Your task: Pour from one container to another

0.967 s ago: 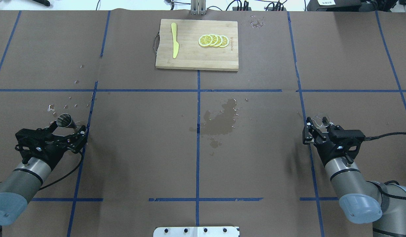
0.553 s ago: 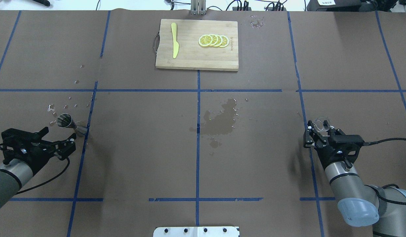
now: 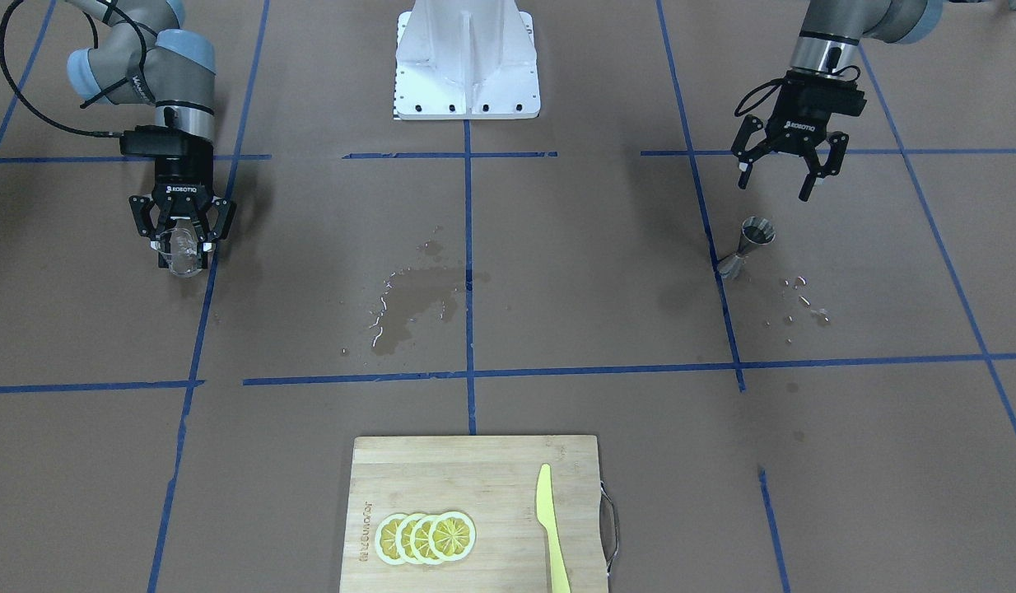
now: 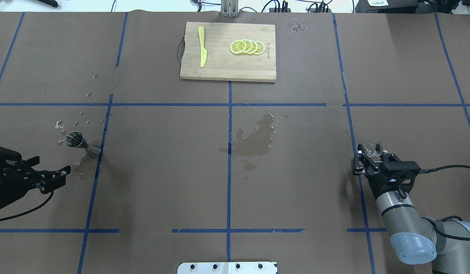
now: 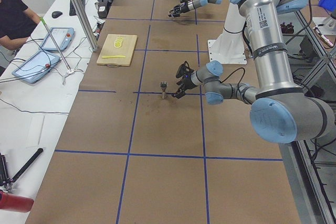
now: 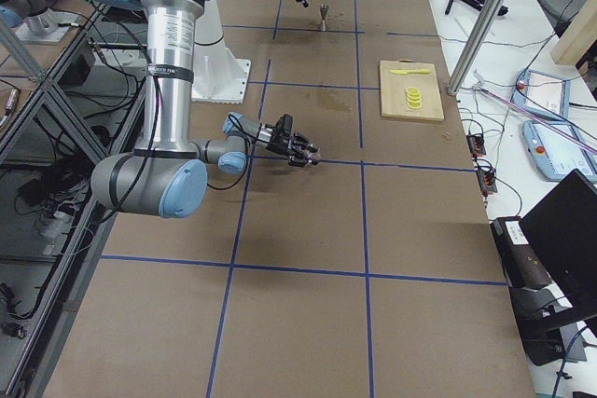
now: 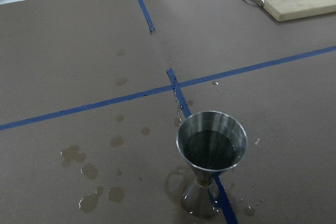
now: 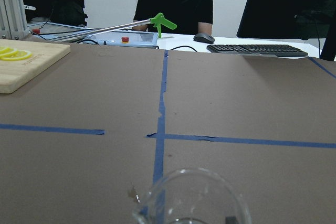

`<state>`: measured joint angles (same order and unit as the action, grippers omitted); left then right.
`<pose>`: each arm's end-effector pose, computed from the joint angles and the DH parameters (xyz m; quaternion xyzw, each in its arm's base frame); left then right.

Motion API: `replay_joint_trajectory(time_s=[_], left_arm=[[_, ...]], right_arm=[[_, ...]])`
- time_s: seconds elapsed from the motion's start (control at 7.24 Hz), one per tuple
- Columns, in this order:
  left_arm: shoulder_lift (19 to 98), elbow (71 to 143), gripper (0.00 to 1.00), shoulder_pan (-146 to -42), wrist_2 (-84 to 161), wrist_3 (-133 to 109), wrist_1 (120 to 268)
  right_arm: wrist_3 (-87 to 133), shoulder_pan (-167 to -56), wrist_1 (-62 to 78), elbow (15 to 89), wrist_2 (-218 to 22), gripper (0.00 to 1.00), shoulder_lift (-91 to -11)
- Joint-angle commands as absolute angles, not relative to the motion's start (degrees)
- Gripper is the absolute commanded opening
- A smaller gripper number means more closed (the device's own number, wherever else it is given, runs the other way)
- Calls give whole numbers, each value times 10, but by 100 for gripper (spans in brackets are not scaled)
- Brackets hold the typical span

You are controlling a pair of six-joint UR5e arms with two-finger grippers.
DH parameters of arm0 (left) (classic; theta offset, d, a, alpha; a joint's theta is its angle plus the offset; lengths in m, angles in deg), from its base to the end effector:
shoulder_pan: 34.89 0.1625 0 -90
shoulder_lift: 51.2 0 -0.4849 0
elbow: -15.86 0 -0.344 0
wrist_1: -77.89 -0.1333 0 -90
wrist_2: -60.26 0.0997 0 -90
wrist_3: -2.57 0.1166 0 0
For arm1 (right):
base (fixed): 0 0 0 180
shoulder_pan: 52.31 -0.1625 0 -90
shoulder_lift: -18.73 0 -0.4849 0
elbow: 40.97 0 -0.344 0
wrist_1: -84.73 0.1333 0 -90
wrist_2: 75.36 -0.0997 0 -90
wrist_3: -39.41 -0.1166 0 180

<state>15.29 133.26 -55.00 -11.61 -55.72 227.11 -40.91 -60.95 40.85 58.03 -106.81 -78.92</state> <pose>0.2175 -0.2602 0.5450 0.3466 0.4062 0.0030 0.8455 -0.3522 -0.2890 0.6026 0.4978 -0.2754 0.1896 0.8003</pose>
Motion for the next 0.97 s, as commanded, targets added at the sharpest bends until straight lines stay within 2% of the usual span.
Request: replay_joint_trajectory(time_s=[0.0,0.14,0.28,0.55,0.83], left_arm=[[135,1352,100,-576,-179,-556,2270],[135,1353,100,-578,-182,-556,2270],[135,1357,100,-586,-199,-554,2270],[138,1356,100,-620,-239,-554,2270],[142,1352,100,-620,-238,-554,2270]], right_arm=[[-410,-602,409,576,-1070,0,-789],[-418,-598,409,575,-1073,0,-789],[-430,-595,409,575,-1074,17,-789],[-430,-595,409,580,-1078,100,-789],[-430,-596,410,583,-1084,100,-789]])
